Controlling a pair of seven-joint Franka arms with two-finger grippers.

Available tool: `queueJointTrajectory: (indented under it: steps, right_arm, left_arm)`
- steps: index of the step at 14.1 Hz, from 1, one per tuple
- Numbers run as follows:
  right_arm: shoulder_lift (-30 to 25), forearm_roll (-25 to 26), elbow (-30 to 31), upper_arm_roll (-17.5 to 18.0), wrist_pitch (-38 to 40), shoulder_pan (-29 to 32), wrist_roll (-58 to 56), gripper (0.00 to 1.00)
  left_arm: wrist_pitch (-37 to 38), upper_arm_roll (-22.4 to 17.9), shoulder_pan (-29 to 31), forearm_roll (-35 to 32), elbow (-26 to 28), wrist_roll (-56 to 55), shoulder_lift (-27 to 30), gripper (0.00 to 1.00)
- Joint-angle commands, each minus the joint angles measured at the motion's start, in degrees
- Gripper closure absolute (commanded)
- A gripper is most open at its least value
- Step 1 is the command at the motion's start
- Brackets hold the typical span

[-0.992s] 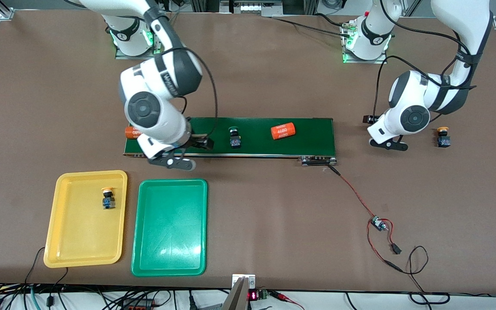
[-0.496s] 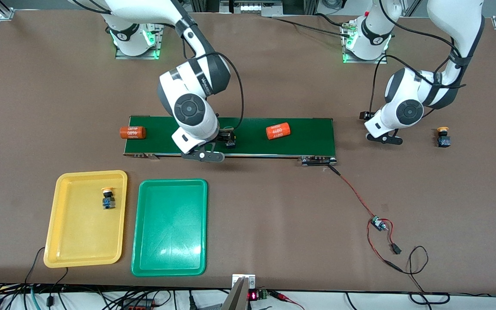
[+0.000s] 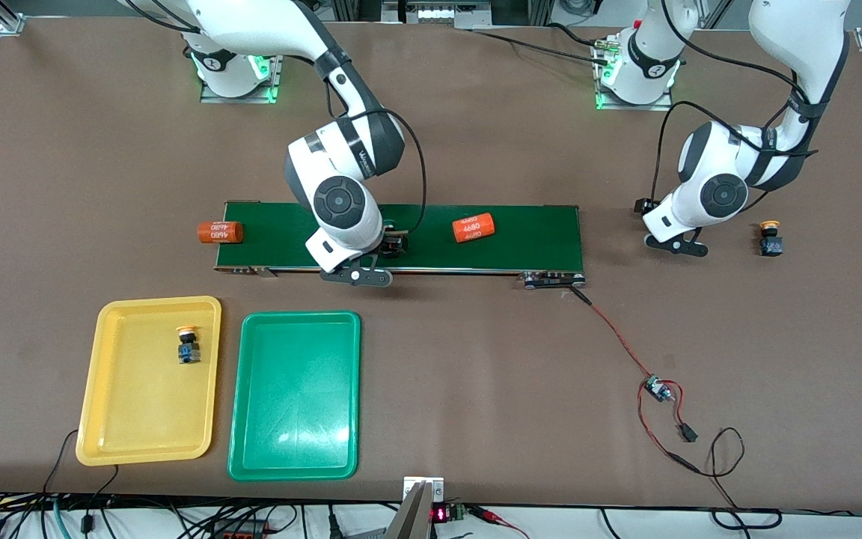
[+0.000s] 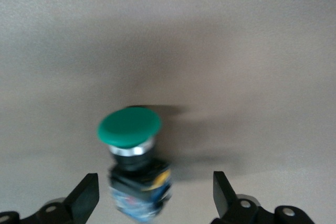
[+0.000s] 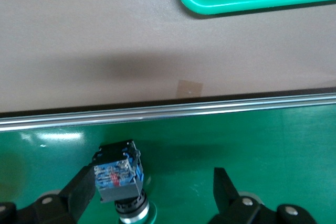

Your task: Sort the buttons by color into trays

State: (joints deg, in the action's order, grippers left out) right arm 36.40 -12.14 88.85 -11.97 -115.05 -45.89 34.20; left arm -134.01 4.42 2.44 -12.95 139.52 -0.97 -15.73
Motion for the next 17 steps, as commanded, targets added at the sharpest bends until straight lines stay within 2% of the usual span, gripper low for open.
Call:
queueJointTrajectory:
  steps: [1, 3, 4, 7, 11, 13, 17]
  right_arm:
    - [-0.28, 3.16, 2.29, -0.07, -1.84, -0.78, 0.52, 0.00]
    - [-0.46, 3.26, 2.38, -0.07, -1.50, -1.05, 0.26, 0.00]
    - [-0.63, 3.26, 2.38, -0.07, -1.32, -1.13, -0.09, 0.00]
    - [-0.72, 3.17, 2.29, -0.07, -1.32, -0.78, -0.62, 0.00]
    - [-1.60, 3.08, 2.12, -0.16, -0.62, -0.17, -3.08, 0.00]
    - [-1.25, 3.17, 2.29, -0.16, -0.17, -0.52, -2.91, 0.00]
    - [-1.16, 3.17, 3.61, -0.16, -0.09, -1.04, -5.19, 0.00]
  left_arm:
    - [-0.64, -0.29, -0.24, -1.03, -0.13, 0.36, -0.53, 0.04]
    - [-0.73, -1.42, -0.24, -1.03, -0.22, 0.27, -0.71, 0.04]
    - [-0.81, -2.22, -0.24, -1.12, -0.22, 0.35, -0.97, 0.11]
    - [-0.73, -2.22, -0.24, -1.03, -0.22, 0.09, -1.24, 0.58]
    - [-0.29, -1.70, -0.51, -0.33, -1.36, -1.40, 0.16, 0.87]
    - [0.85, -0.91, -0.68, -0.24, -1.80, -1.23, 2.53, 0.90]
    - [4.88, 10.05, -0.77, 0.29, -6.53, -2.01, 5.09, 0.89]
